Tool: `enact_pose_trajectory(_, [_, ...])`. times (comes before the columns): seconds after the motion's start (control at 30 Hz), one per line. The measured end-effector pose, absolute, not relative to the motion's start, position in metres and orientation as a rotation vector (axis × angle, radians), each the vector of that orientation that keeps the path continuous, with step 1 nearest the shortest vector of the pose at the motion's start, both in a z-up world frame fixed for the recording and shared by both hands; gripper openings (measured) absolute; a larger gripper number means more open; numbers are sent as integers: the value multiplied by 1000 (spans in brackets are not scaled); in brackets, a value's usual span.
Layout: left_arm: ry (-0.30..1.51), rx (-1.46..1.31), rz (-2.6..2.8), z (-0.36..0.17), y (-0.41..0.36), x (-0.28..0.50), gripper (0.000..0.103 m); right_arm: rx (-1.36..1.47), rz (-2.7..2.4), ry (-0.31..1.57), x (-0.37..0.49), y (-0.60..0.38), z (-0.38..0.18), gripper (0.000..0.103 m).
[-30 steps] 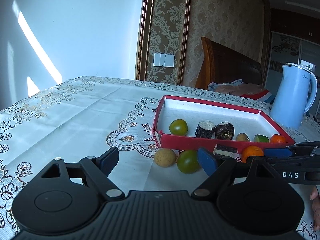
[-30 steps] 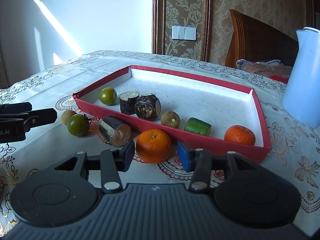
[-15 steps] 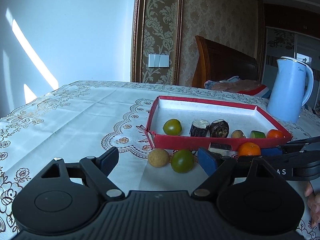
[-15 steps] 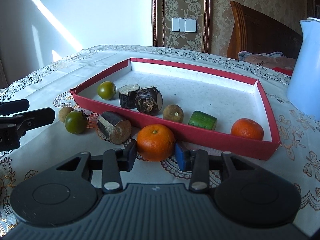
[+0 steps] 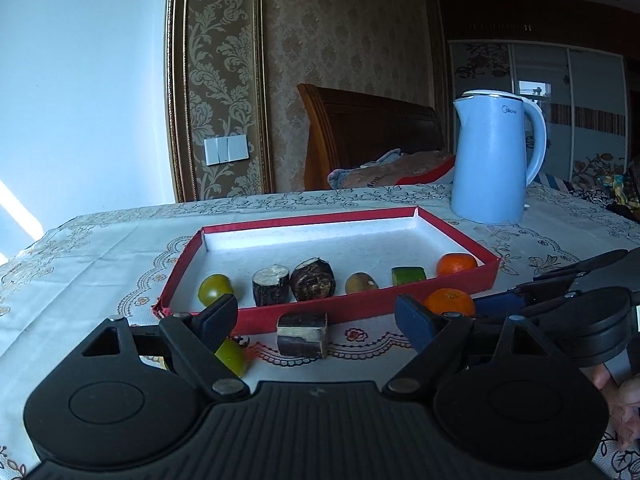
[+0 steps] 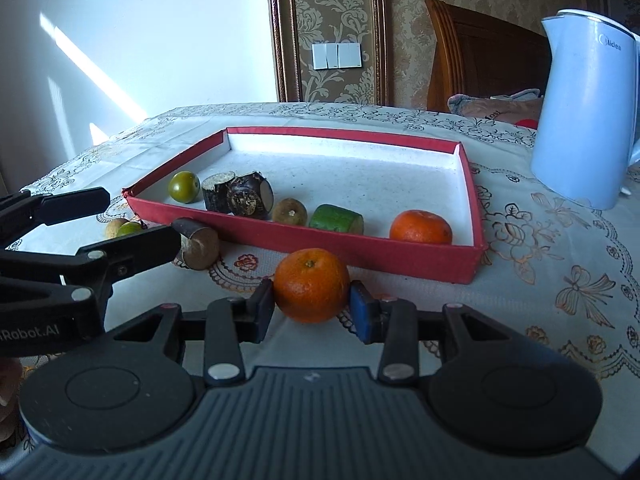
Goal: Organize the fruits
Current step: 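Move the right gripper to a tangerine while the left gripper moves to a dark cylinder slice, then close the right gripper on the tangerine while the left gripper closes on the dark cylinder slice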
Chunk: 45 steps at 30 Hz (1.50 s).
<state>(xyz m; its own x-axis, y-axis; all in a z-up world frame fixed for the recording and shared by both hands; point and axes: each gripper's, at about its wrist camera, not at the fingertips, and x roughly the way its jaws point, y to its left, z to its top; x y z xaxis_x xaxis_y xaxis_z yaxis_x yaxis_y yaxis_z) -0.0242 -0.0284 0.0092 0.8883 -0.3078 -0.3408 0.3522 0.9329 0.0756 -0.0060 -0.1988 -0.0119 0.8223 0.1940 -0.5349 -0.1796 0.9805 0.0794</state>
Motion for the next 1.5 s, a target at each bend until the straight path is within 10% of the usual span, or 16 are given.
enact_pose_trajectory(1.5, [641, 32, -204, -10, -57, 39, 32, 97, 134, 596, 1, -207, -16, 38])
